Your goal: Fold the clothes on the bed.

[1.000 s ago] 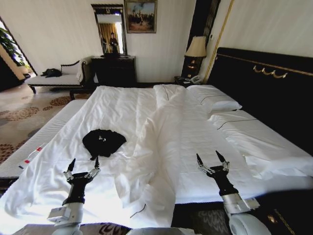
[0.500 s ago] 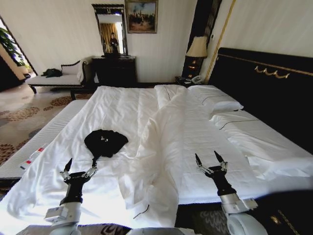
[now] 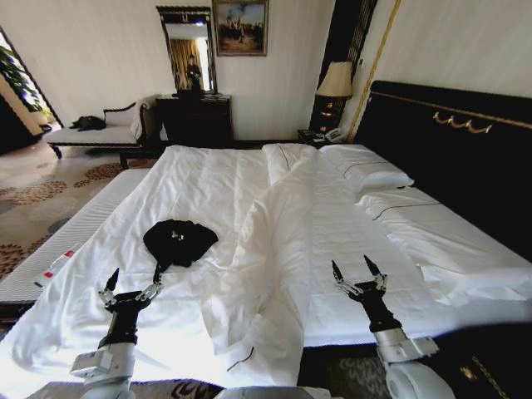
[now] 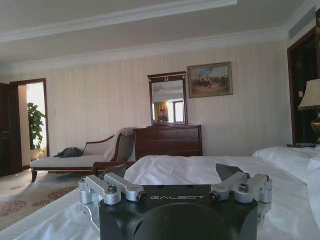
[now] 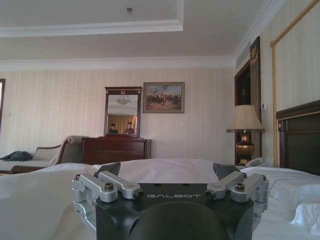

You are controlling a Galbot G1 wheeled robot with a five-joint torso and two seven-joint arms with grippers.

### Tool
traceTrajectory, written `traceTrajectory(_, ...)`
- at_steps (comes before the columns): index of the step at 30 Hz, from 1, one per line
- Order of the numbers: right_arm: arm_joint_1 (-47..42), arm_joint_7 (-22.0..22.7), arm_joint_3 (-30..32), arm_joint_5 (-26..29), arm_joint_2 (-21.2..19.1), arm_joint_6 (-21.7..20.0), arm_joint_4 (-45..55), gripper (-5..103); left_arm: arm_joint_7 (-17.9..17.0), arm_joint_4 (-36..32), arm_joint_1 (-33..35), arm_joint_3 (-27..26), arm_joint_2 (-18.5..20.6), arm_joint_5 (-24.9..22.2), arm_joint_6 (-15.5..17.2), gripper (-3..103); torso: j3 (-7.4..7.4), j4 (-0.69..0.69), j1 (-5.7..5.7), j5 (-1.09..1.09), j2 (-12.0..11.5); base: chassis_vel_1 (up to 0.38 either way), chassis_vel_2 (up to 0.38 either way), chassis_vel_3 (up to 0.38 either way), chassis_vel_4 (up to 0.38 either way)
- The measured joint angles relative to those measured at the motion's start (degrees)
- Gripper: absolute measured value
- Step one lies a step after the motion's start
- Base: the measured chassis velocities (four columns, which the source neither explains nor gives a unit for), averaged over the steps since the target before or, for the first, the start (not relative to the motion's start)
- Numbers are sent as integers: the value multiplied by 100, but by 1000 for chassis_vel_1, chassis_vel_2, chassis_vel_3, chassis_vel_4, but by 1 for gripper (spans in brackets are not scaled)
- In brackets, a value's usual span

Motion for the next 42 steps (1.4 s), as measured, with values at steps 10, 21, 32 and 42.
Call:
traceTrajectory(10, 193, 445, -644, 1538, -283, -87, -5, 100, -37, 56, -154, -691, 147, -606, 124, 100, 1, 0, 0, 0, 0, 0, 0, 0, 0)
traceTrajectory(21, 1348, 2598, -1984, 2904, -478, -997, 184, 100, -97, 373, -291, -1993, 391, -1187, 238, 100, 1, 1, 0, -2, 0, 0, 0, 0, 0)
traceTrajectory(32, 2563, 4596, -4000, 2491, -515, -2188, 106, 100, -111, 433, -104, -2444, 294, -1222, 275, 100, 0, 0, 0, -1, 0, 0, 0, 0, 0)
traceTrajectory(42, 4211, 5254, -4948, 3231, -856, -2805, -135, 100, -116, 205, 151, -2628, 102, -1128, 243, 100, 1, 0, 1, 0, 0, 0, 0, 0, 0)
